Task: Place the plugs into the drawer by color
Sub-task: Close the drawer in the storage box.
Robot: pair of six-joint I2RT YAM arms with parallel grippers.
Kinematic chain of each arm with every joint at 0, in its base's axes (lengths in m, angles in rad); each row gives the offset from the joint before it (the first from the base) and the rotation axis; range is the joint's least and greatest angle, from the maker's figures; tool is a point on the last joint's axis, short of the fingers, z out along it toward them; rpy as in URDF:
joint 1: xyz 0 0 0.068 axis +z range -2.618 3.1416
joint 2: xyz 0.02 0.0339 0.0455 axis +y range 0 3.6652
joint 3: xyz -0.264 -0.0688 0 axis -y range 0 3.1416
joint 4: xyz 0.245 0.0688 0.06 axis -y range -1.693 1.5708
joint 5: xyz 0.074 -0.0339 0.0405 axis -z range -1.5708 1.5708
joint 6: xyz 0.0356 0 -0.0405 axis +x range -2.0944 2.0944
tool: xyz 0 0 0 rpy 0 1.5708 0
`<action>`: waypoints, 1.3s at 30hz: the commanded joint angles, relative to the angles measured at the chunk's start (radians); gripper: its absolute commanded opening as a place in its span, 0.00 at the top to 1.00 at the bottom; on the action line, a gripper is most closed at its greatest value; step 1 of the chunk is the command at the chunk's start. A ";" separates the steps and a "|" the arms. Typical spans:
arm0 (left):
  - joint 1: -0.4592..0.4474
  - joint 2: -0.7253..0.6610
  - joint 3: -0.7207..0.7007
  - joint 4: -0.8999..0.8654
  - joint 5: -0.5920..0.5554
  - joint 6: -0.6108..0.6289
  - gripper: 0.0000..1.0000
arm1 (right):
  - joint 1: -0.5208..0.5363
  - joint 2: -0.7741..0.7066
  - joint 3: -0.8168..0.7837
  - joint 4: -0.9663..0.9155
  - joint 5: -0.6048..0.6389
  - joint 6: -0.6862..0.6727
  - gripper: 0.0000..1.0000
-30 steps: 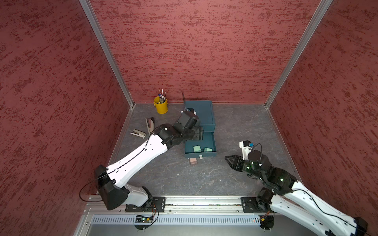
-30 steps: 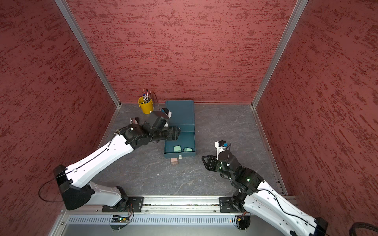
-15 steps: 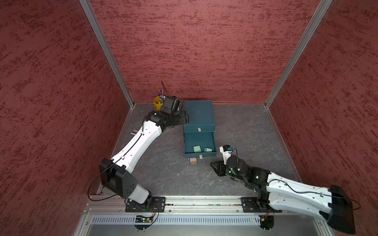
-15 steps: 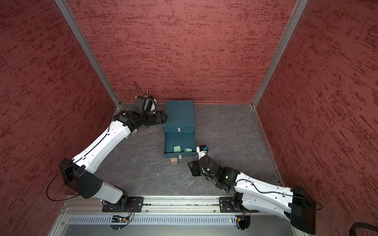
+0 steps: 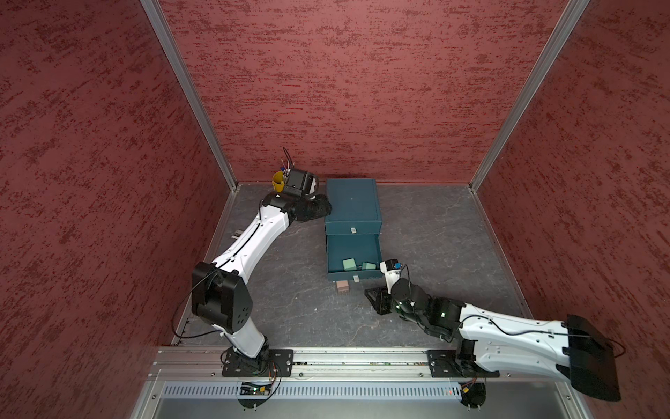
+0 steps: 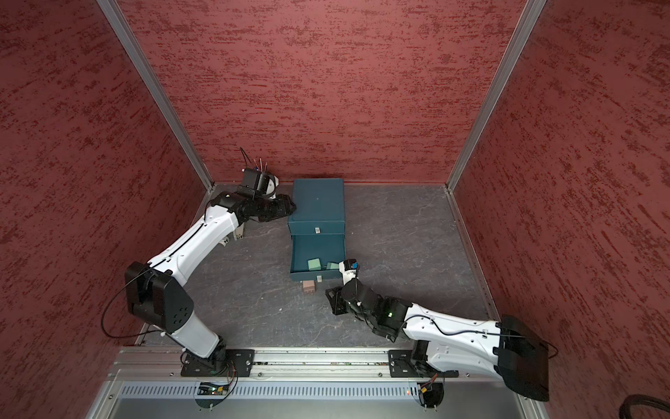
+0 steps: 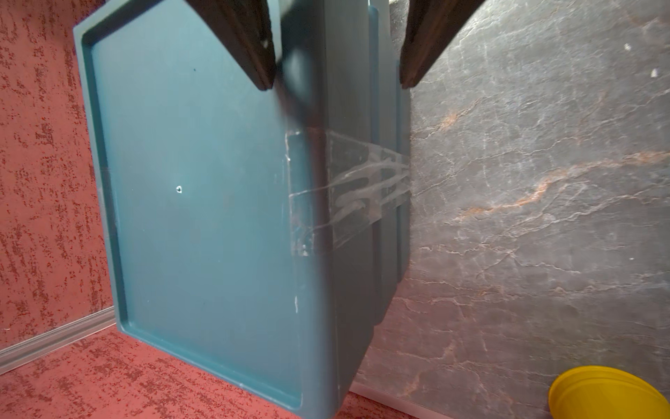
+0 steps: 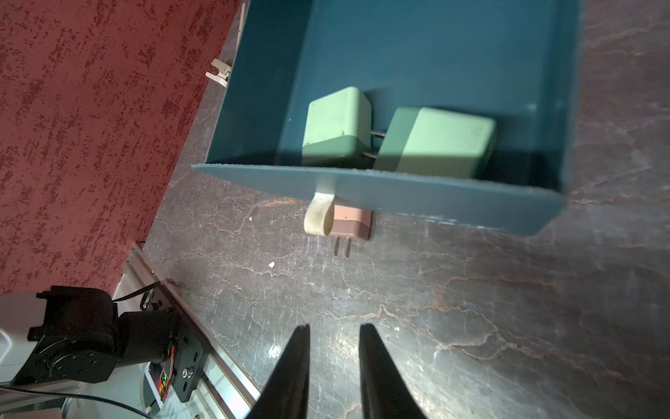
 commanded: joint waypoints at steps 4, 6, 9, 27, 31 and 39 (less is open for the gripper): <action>0.002 0.015 -0.032 0.018 0.046 0.004 0.45 | 0.011 0.079 0.061 0.022 0.089 -0.030 0.74; 0.002 0.008 -0.043 0.016 0.033 0.003 0.45 | 0.009 0.114 0.081 0.018 0.118 -0.036 0.74; 0.004 -0.009 -0.071 0.026 0.018 0.005 0.45 | 0.010 0.145 0.087 0.072 0.180 -0.063 0.73; -0.004 0.003 -0.066 -0.007 -0.018 0.079 0.47 | -0.040 0.398 0.233 0.272 0.278 -0.281 0.72; -0.014 -0.002 -0.068 -0.015 -0.037 0.096 0.47 | -0.058 0.491 0.279 0.340 0.305 -0.346 0.73; -0.027 -0.005 -0.080 -0.019 -0.069 0.115 0.47 | -0.078 0.619 0.344 0.514 0.448 -0.526 0.74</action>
